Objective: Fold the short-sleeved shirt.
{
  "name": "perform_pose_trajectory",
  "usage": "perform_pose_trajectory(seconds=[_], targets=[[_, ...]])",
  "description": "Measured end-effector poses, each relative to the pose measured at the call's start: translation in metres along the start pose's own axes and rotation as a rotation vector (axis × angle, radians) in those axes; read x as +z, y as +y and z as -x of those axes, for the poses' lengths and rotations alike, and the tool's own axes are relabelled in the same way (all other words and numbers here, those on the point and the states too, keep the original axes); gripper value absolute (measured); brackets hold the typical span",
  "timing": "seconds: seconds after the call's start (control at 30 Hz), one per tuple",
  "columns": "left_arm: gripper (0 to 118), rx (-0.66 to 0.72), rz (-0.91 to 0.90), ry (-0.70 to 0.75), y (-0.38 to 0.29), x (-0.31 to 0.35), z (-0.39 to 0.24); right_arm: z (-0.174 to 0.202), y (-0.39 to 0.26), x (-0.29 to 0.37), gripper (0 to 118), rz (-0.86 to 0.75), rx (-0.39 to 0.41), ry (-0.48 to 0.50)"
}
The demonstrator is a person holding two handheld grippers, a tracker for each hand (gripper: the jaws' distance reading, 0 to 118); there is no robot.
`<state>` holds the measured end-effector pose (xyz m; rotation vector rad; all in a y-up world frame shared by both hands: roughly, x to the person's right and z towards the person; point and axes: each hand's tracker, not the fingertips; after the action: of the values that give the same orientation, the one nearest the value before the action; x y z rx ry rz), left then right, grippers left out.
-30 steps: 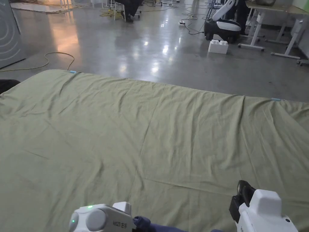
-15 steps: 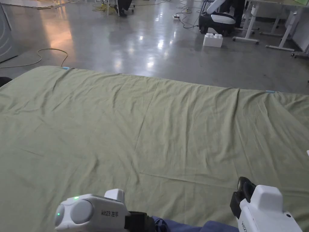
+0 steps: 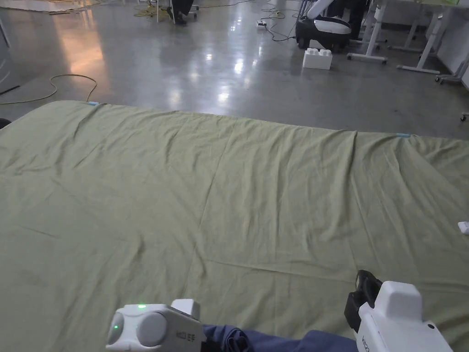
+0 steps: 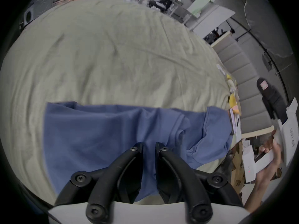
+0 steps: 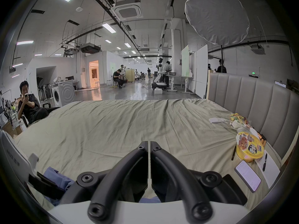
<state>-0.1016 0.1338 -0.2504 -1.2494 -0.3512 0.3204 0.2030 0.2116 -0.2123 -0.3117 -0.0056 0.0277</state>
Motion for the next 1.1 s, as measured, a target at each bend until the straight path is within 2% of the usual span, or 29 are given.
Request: perform_pose_trajectory(seconds=[0.17, 0.27, 0.4, 0.5, 0.53, 0.63, 0.77, 0.93, 1.07, 1.1], targets=[[15, 0.013, -0.011, -0.160, -0.005, -0.015, -0.019, -0.004, -0.002, 0.002, 3, 0.002, -0.006, -0.008], [15, -0.047, 0.006, -0.091, -0.009, -0.024, -0.025, -0.006, -0.002, 0.003, 3, 0.004, -0.008, -0.013], [15, 0.044, -0.018, -0.126, -0.013, -0.032, -0.016, -0.006, -0.004, 0.004, 3, 0.009, -0.015, -0.017], [17, 0.036, -0.028, -0.130, -0.015, -0.029, -0.014, -0.005, -0.005, 0.003, 3, 0.015, -0.024, -0.016], [22, 0.022, -0.036, -0.134, -0.016, -0.026, -0.014, -0.005, -0.006, 0.003, 3, 0.017, -0.027, -0.012], [68, 0.015, -0.052, -0.200, -0.018, -0.006, -0.010, -0.001, -0.004, 0.004, 3, 0.016, -0.021, -0.006], [73, 0.029, -0.155, -0.287, -0.015, 0.043, 0.014, 0.000, -0.001, 0.006, 3, 0.002, -0.011, 0.006], [77, 0.021, -0.267, -0.216, -0.012, 0.090, 0.076, 0.001, 0.005, 0.006, 3, -0.018, -0.008, 0.013], [78, 0.098, -0.260, -0.190, -0.018, 0.095, 0.131, 0.001, 0.010, 0.006, 3, -0.027, -0.012, 0.017], [78, 0.118, -0.251, -0.198, -0.021, 0.092, 0.143, -0.001, 0.005, 0.005, 3, 0.024, 0.005, 0.000]])
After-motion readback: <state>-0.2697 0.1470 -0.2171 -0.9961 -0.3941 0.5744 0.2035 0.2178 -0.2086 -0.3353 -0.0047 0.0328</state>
